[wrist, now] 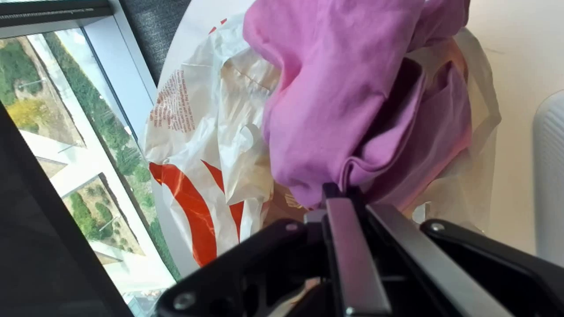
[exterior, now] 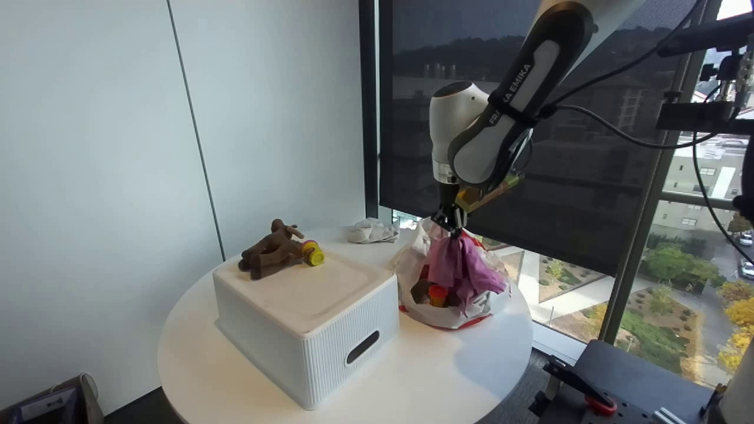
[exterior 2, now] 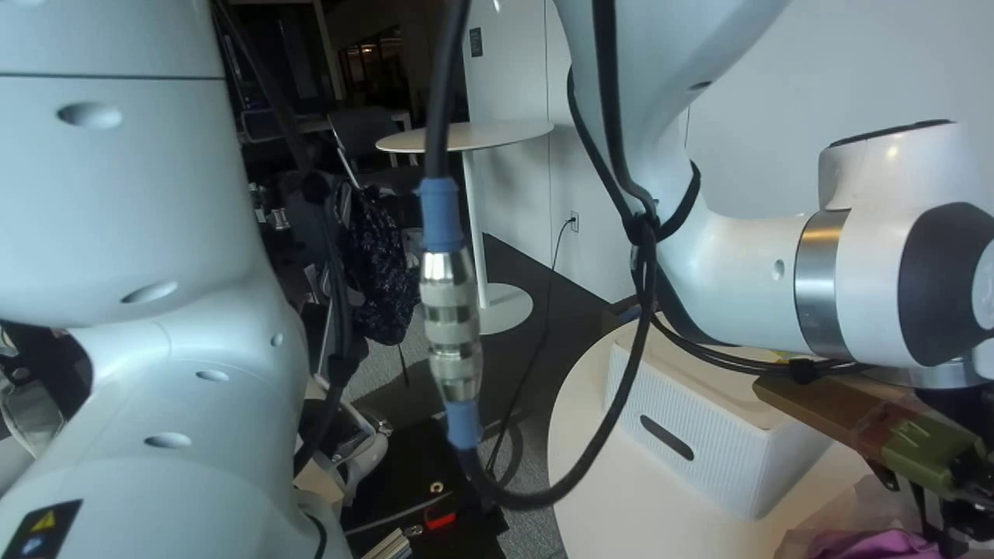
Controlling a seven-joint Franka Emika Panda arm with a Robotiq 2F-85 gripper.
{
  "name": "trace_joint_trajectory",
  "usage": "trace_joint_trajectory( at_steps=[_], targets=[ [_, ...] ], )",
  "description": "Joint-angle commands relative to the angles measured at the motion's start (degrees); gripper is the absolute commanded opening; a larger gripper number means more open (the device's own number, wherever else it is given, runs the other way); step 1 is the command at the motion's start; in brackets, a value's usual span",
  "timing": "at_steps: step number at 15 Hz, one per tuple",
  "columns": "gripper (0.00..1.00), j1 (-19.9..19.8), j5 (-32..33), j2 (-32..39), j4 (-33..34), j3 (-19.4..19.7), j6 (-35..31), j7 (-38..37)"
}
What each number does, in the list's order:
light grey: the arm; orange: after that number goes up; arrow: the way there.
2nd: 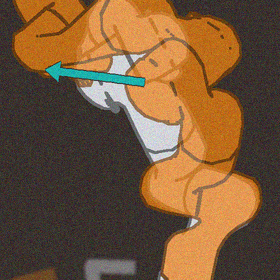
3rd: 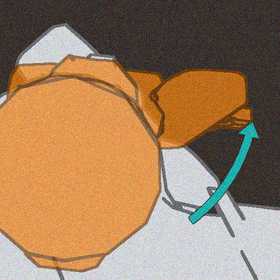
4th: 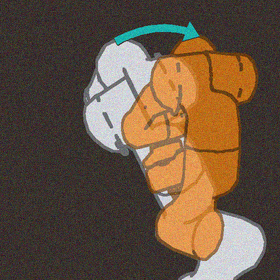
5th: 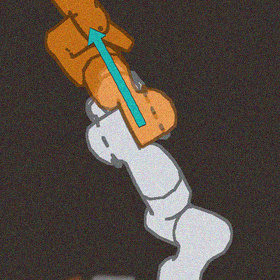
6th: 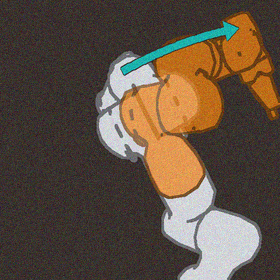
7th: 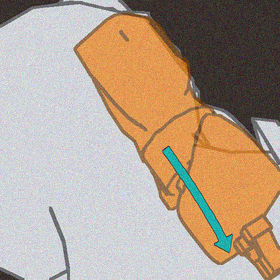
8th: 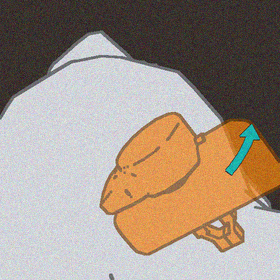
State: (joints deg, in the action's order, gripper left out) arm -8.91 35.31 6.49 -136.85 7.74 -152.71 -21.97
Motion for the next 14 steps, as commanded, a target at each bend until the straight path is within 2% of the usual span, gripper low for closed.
trace_joint_trajectory(
  at_steps=[1,5,7,13,14],
  targets=[
    [0.06,1.95,3.87,6.03,6.68,2.85,-2.35,-2.6],
    [0.06,4.06,8.93,11.73,12.94,6.75,-6.87,-5.91],
    [0.06,4.65,9.03,14.72,14.74,8.29,-7.67,-6.57],
    [0.06,7.33,7.22,22.4,15.01,12.13,-12.98,-7.89],
    [0.07,6.36,8.57,23.25,15.18,11.1,-14.12,-9.81]
  ],
)
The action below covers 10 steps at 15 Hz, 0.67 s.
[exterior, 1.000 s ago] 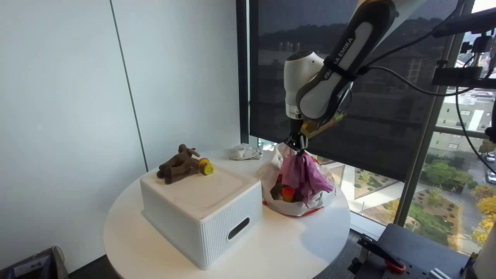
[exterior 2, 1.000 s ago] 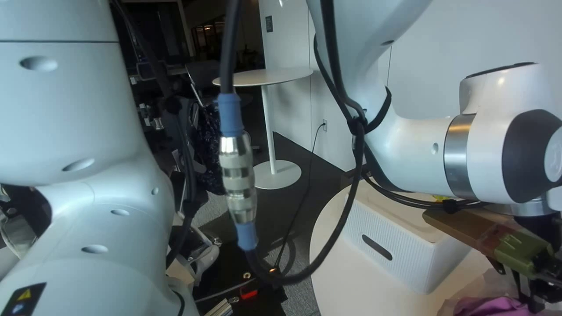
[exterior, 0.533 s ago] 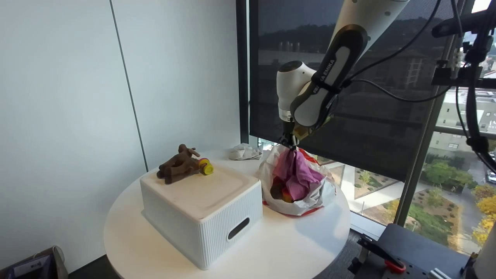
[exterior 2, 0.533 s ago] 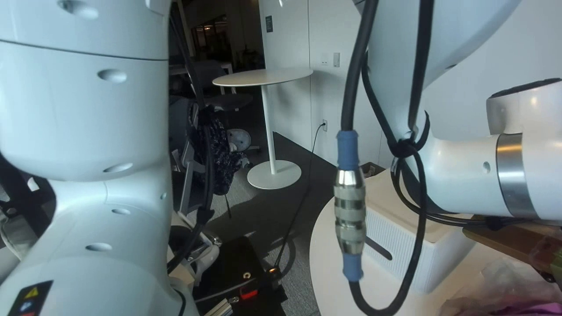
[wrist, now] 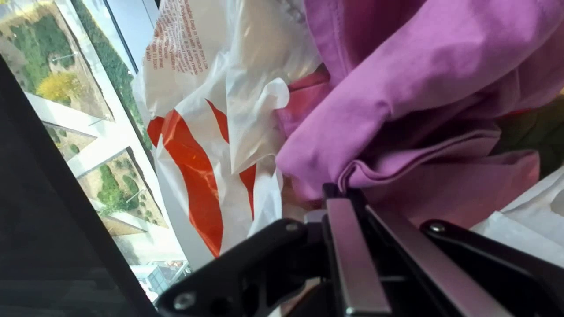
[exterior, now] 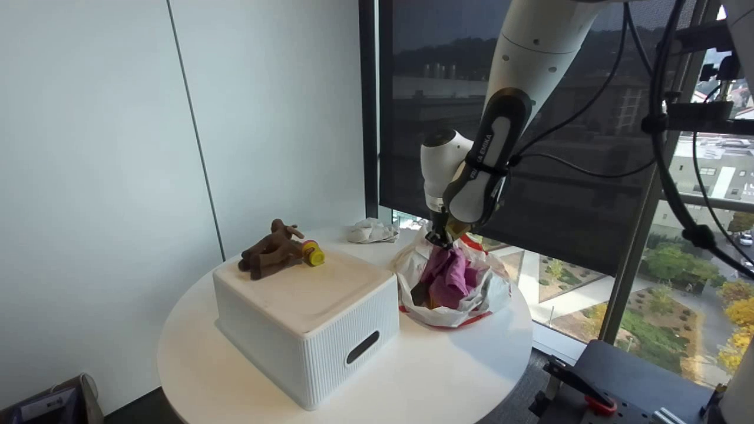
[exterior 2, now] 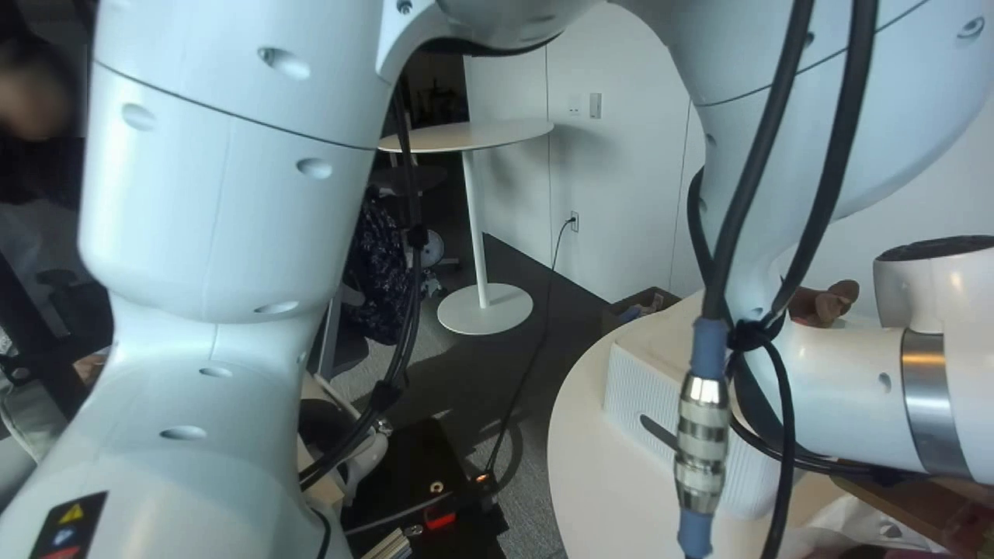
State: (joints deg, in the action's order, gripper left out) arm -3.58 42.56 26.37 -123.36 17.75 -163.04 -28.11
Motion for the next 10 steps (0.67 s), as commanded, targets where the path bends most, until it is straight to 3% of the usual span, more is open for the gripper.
trace_joint_trajectory(
  at_steps=[1,6,7,8,10],
  targets=[
    [0.07,1.51,1.16,4.28,1.77,1.32,-4.76,-4.23],
    [0.07,4.14,2.53,8.3,3.07,3.99,-5.38,-6.16],
    [0.31,4.2,1.88,7.77,2.72,3.78,-4.79,-6.16],
    [0.32,4.35,1.5,6.94,2.24,3.63,-4.06,-5.87],
    [0.46,4.71,0.89,3.49,0.58,2.67,-0.22,-3.89]
  ],
)
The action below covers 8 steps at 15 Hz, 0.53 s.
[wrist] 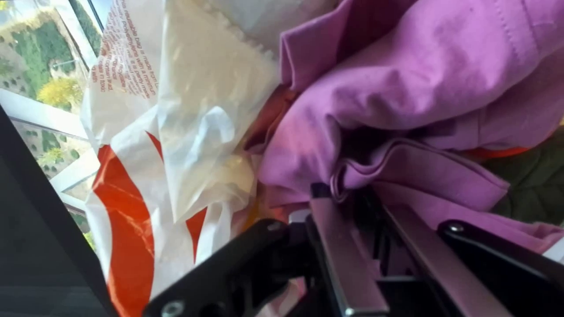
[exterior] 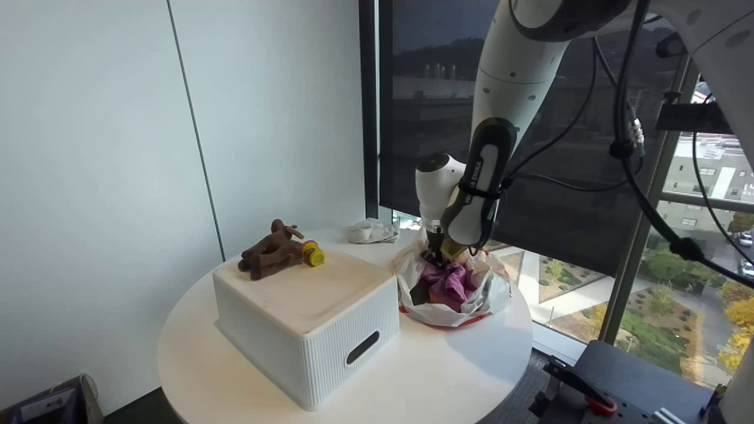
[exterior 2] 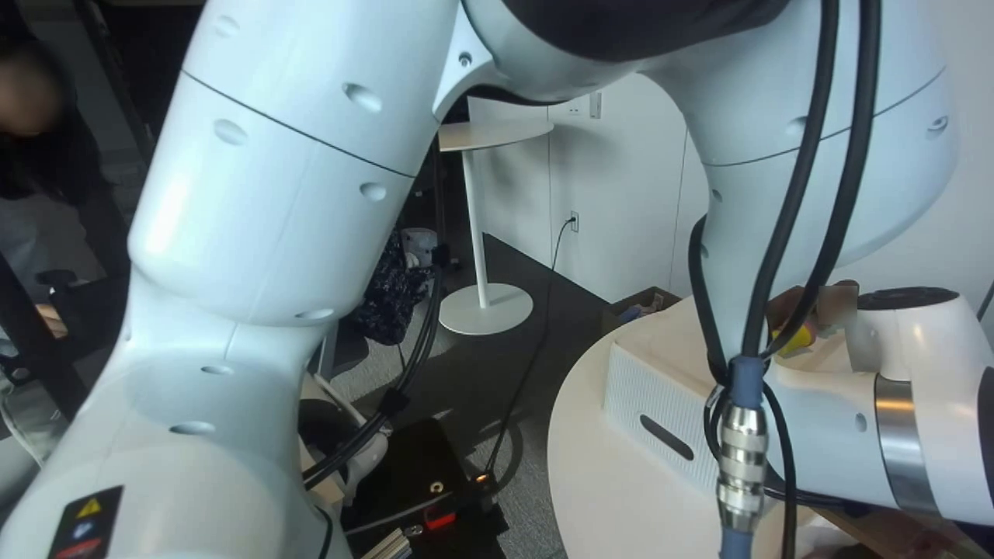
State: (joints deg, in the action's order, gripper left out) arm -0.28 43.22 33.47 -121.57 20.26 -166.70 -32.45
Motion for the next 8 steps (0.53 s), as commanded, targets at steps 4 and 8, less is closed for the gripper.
trace_joint_trajectory(
  at_steps=[4,8],
  targets=[
    [0.77,5.38,-2.05,-14.62,-5.68,-0.33,17.89,4.69],
    [1.0,2.84,-12.01,-26.78,-10.64,-9.76,23.68,17.25]
  ],
)
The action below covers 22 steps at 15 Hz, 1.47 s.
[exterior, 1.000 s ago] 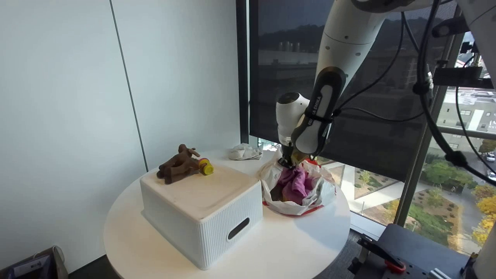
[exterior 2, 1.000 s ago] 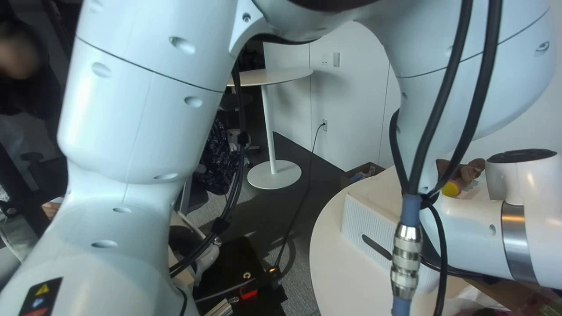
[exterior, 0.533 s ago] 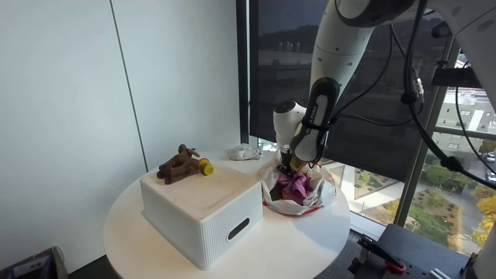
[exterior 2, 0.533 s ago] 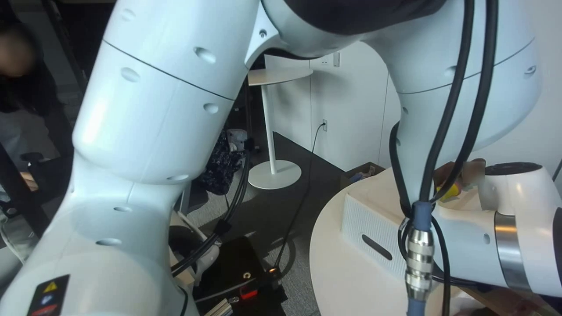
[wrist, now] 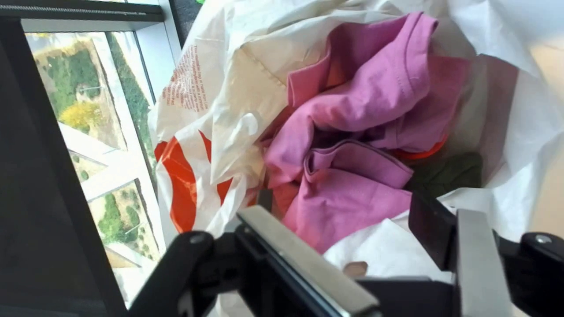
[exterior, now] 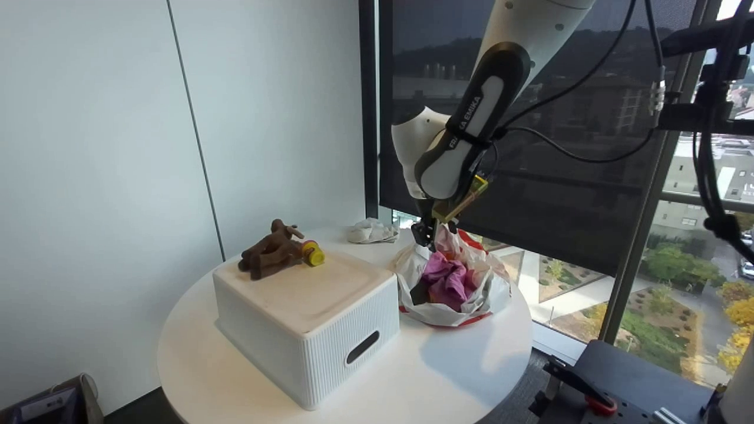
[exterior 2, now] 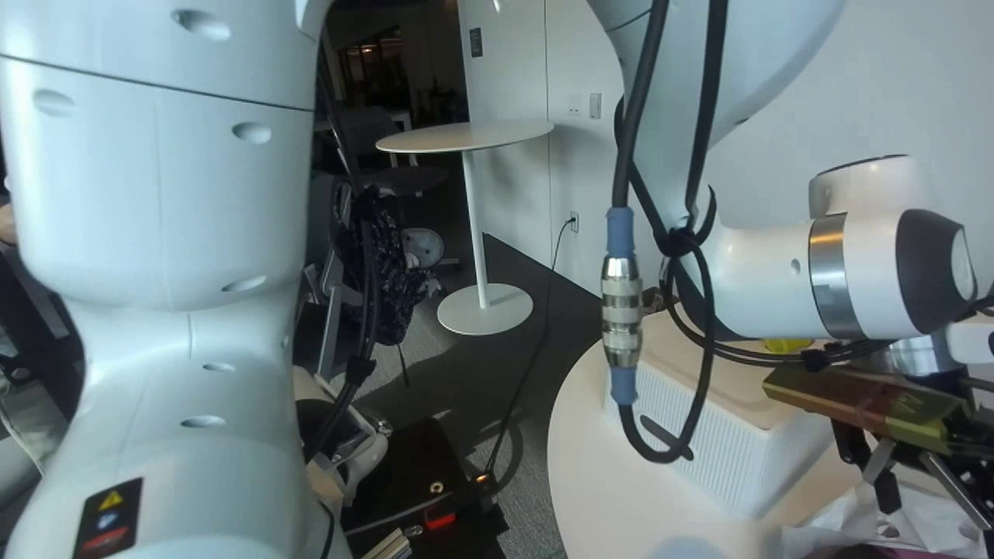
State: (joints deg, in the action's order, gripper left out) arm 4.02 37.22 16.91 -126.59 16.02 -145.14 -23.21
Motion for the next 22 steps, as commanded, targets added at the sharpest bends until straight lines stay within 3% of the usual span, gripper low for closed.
trace_joint_trajectory(
  at_steps=[1,6,13,22],
  targets=[
    [1.0,-0.83,-7.48,-12.29,-6.3,-7.16,0.34,8.41],
    [1.0,0.82,-26.05,-13.31,-3.63,-16.8,-3.2,18.43],
    [1.0,0.51,-44.78,-2.24,6.52,-23.49,-5.96,30.3],
    [1.0,-0.32,-39.95,12.34,18.38,-21.45,-11.93,30.25]
  ],
)
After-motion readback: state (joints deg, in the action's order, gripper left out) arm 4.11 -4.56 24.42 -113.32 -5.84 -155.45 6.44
